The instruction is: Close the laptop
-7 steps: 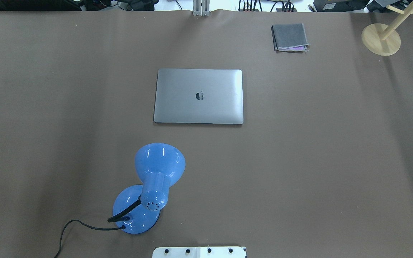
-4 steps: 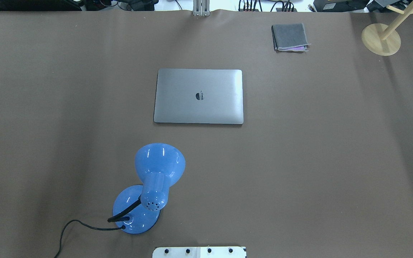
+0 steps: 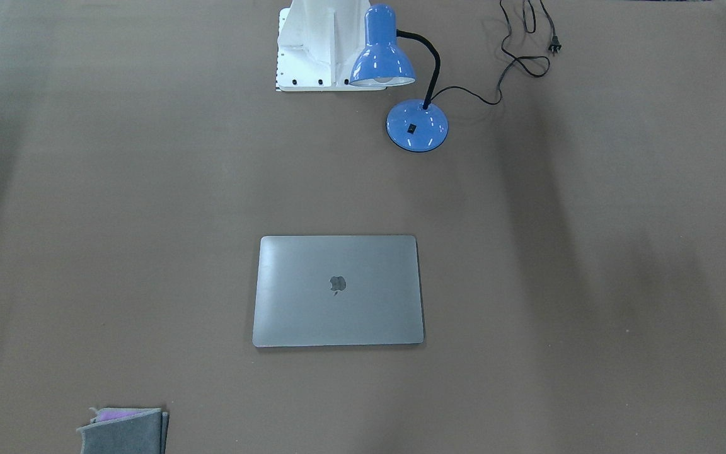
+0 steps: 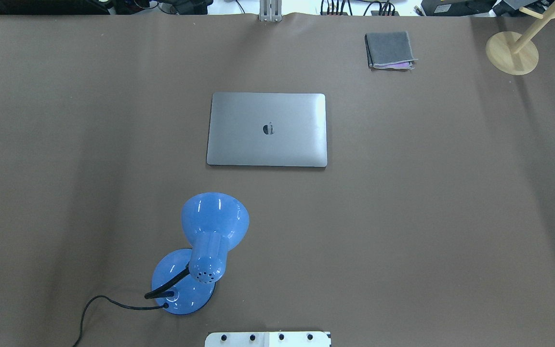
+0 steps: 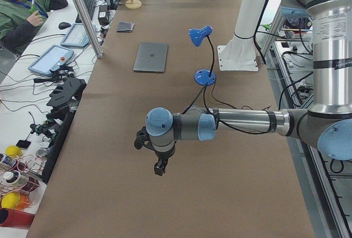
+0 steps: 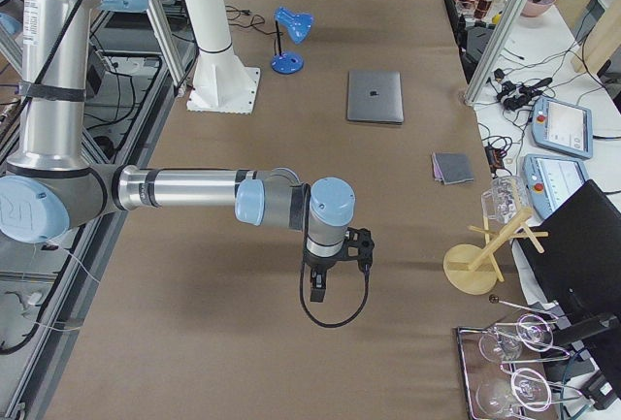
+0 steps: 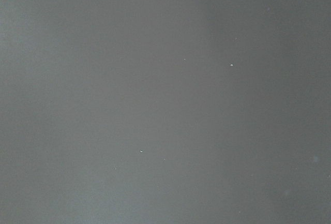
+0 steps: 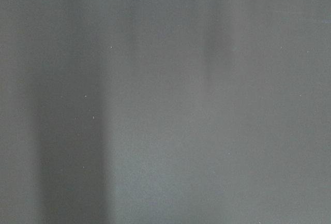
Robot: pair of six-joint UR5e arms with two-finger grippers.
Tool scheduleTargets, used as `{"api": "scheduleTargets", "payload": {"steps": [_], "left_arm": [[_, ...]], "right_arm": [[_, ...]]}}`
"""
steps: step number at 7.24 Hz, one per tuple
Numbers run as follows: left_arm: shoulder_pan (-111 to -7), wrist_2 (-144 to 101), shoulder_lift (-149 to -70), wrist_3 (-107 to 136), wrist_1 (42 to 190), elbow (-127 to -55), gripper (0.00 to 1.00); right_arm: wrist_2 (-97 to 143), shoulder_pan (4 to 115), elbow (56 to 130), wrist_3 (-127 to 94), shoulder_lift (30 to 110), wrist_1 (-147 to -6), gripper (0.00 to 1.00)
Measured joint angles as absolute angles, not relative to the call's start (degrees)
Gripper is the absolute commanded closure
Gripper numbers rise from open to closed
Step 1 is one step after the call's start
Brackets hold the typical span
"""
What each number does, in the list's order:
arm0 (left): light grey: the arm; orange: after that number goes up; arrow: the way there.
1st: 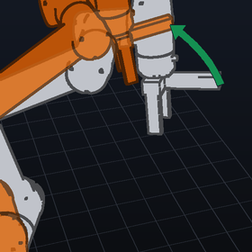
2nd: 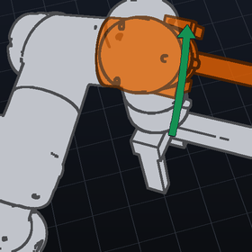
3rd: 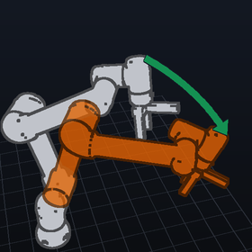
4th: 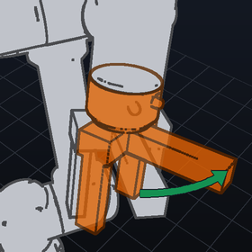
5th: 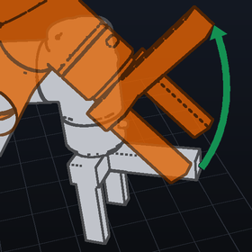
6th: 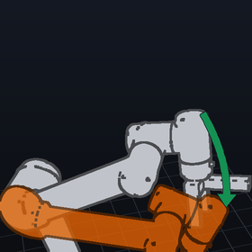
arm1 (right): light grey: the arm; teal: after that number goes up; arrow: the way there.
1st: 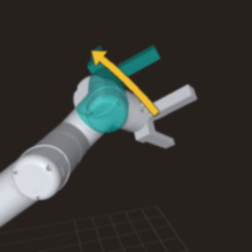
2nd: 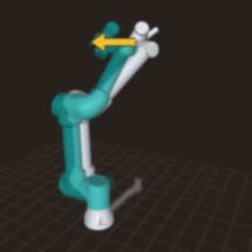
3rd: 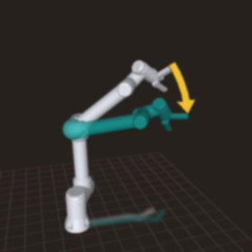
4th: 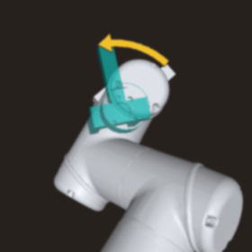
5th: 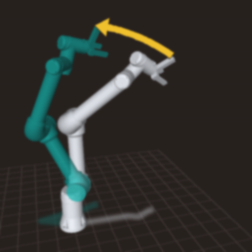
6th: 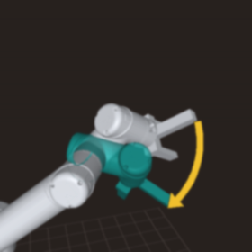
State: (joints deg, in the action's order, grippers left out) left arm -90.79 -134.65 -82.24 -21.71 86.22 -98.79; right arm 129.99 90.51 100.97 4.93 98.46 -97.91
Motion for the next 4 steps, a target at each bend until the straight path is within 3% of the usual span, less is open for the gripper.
{"api": "scheduleTargets", "payload": {"steps": [4], "left_arm": [[-90.75, -134.65, -81.17, -21.71, 86.28, -99.22, 0.01]], "right_arm": [[129.99, 90.38, 100.95, 4.86, 99.30, -97.91, 0.00]]}}
